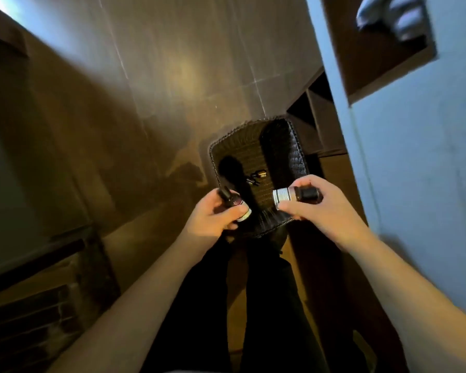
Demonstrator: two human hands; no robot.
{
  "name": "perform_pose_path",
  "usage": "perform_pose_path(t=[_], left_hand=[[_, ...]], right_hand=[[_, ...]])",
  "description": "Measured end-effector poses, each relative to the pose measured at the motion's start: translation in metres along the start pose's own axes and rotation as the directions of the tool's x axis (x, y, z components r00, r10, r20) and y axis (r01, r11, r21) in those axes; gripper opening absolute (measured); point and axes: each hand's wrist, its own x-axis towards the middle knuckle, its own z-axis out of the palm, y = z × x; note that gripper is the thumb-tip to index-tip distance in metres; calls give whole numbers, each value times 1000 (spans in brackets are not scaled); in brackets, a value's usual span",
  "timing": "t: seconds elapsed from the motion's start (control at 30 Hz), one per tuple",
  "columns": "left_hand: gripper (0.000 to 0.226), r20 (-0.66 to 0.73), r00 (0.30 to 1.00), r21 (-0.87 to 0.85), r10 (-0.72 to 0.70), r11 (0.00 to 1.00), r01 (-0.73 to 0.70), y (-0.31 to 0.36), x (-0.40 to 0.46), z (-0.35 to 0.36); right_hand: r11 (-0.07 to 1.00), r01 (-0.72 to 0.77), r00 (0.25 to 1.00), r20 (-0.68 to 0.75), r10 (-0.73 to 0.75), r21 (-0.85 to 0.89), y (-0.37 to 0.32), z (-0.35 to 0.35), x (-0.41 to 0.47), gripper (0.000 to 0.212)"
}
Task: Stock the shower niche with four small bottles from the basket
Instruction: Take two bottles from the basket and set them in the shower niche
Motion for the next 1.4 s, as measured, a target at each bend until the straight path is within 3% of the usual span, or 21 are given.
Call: perform_pose_path(t=[0.23,0.37,0.47,0.63,0.73,0.8,0.97,1.1,1.3,1.4], left_hand=[[28,75,979,22,190,981,-192,98,-157,-6],[27,105,953,-55,283,959,-279,124,-221,-10],[34,24,945,-56,325,945,-324,134,-257,-11],[42,-27,919,57,393,919,-391,136,-307,-11],[66,-35,903,123,427,899,-420,127,-335,-4],[72,-67,902,70,426,904,-421,118,-345,5],[33,-222,861,-61,457,875,-480,104,-367,43],[39,-331,852,-112,406,880,-462,93,-383,69],[35,-478,800,-168,364,855,-490,71,-413,96],[34,-528,767,-164,363,843,-512,64,-430,104]], right_hand=[[921,141,990,-48,-133,363,-91,25,-135,29],[755,129,972,68,-223,643,-112,44,-191,37],[689,127,942,132,-309,713,-123,53,-225,46],[673,140,899,193,-394,726,-138,49,-255,42],[724,155,884,233,-406,672,-147,39,-267,38],[749,171,867,264,-423,640,-153,32,-275,43],[851,162,837,388,-387,499,-163,16,-290,41],[904,143,776,522,-355,403,-163,5,-298,45],[924,287,759,529,-380,252,-162,0,-308,44],[913,310,724,556,-408,267,-165,6,-316,37]])
